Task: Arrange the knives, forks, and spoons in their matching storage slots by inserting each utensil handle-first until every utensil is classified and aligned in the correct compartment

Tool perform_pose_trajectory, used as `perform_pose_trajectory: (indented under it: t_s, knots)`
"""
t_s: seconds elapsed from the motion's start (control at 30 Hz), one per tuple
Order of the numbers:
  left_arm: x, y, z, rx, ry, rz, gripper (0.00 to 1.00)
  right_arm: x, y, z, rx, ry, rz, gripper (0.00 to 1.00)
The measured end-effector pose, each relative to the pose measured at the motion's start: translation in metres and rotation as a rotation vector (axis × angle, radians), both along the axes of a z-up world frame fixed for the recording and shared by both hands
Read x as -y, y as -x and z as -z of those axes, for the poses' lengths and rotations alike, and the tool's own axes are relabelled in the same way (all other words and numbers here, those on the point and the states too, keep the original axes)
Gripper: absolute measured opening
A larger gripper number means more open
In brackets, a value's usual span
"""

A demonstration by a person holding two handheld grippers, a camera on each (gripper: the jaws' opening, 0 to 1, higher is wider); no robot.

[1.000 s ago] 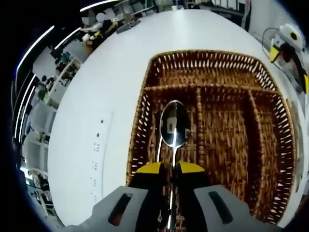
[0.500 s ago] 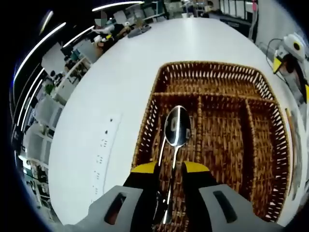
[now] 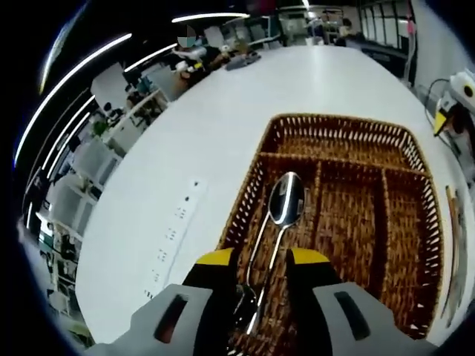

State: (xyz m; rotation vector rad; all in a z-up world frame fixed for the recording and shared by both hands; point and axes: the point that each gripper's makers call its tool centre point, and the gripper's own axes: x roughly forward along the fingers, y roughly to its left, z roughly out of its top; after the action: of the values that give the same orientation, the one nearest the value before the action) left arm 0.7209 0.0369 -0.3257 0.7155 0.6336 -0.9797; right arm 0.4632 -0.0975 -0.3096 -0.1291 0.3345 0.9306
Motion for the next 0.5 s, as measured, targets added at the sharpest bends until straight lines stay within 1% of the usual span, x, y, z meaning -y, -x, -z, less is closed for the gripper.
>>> perform_pose_trajectory:
  t_s: [0.2,0.33,0.5]
  knots:
    - [-0.006,0.016,-0.004,-0.019,0.044,-0.029,0.27,-0.007,0.005,-0.002,0.005,0.006,-0.014,0.75]
    - [-0.011,0.032,-0.011,-0.045,0.079,-0.06,0.3,-0.011,0.011,-0.003,0.01,0.01,-0.021,0.75]
    - [-0.014,0.046,-0.017,-0.033,0.102,-0.066,0.32,-0.016,0.018,-0.004,0.015,0.013,-0.03,0.75]
